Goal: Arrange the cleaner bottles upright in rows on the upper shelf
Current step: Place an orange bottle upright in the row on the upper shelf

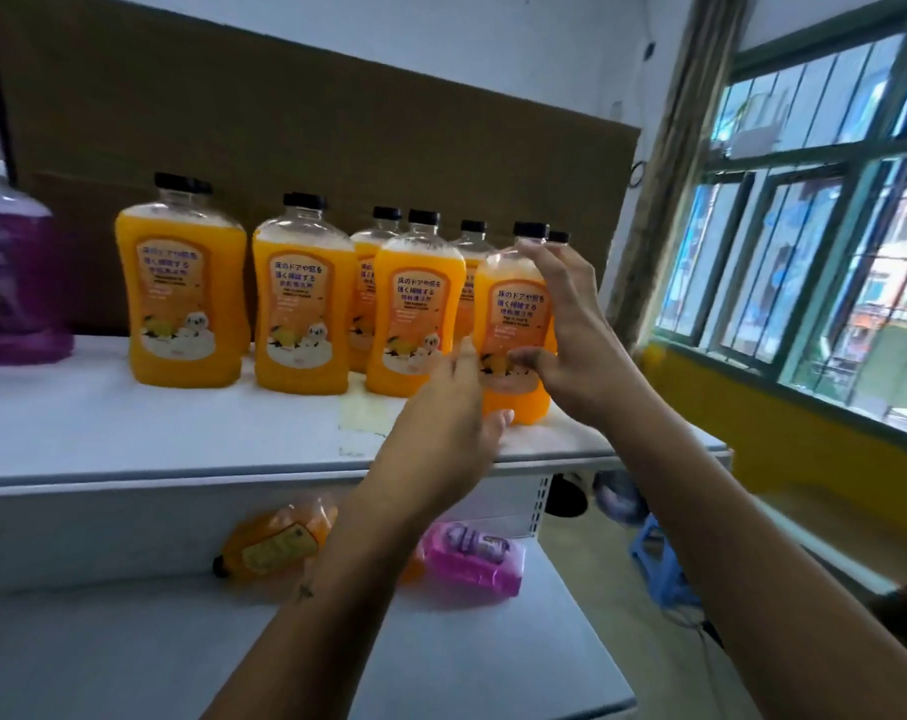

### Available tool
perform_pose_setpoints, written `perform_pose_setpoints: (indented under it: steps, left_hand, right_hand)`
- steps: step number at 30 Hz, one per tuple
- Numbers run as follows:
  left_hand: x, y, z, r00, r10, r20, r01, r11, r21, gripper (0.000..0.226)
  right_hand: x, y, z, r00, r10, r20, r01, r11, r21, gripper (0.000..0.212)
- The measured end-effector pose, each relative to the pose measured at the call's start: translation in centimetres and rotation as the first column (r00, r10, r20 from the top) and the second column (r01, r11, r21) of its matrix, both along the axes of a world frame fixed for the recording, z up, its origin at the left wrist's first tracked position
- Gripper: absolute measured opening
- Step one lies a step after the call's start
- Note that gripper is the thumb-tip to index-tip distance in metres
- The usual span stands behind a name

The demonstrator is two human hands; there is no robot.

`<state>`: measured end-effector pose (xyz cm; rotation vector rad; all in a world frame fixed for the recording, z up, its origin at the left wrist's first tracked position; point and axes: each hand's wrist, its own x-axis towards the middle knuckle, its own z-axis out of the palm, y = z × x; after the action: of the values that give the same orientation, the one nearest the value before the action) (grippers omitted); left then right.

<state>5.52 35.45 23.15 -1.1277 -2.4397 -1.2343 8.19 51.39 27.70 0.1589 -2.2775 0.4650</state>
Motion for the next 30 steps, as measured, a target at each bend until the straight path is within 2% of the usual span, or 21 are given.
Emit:
perform_pose_setpoints:
  steps: [4,6,9,14,20,25,28,30]
  left_hand:
    - [0.3,-0.2,0.4,0.997,0.041,-0.058,-0.044,0.998,-0.052,0.049]
    - [0.5,-0.2,0.6,0.994,0.066,-0.09,-0.073,0.994,-0.083,0.04]
    - [0.4,-0.2,0.5,0.994,0.061,-0.085,-0.069,0.993,-0.097,0.042]
    - [0.0,-0.5,0.5,1.0,0.019,0.021,-0.018,0.997,-0.068,0.038]
    - [0.0,0.0,0.4,1.0,0.013,0.004,-0.013,0.998,-0.061,0.032]
    - [0.2,-0.3,0.4,0.998,-0.05,0.041,0.052,0.996,-0.069,0.03]
    - [0.9,-0.5,0.2,0.997,0.025,-0.066,-0.026,1.0,-0.008,0.033]
    - [2.4,-0.8,-0.6,0.979,0.131,-0.155,-0.11,0.985,0.133,0.039]
  right_hand:
    - [-2.1,1.0,0.2,0.998,0.059,0.018,-0.058,0.997,-0.049,0.106]
    - [-2.7,1.2,0.0,0.997,0.071,0.036,-0.068,0.994,-0.082,0.104]
    - [-3.2,1.3,-0.1,0.996,0.073,0.049,-0.068,0.993,-0.101,0.102]
    - [-3.2,1.3,0.2,0.995,0.05,0.083,-0.04,0.993,-0.115,0.1]
    - [-2.3,0.8,0.0,0.989,0.05,0.141,-0.031,0.99,-0.134,0.102]
    - [0.3,0.7,0.7,0.969,0.07,0.238,-0.033,0.987,-0.157,0.093]
    - [3.0,0.7,-0.3,0.975,0.035,0.221,0.009,0.981,-0.196,0.084]
    - [5.1,0.4,-1.8,0.988,0.055,0.142,-0.015,0.963,-0.269,0.073]
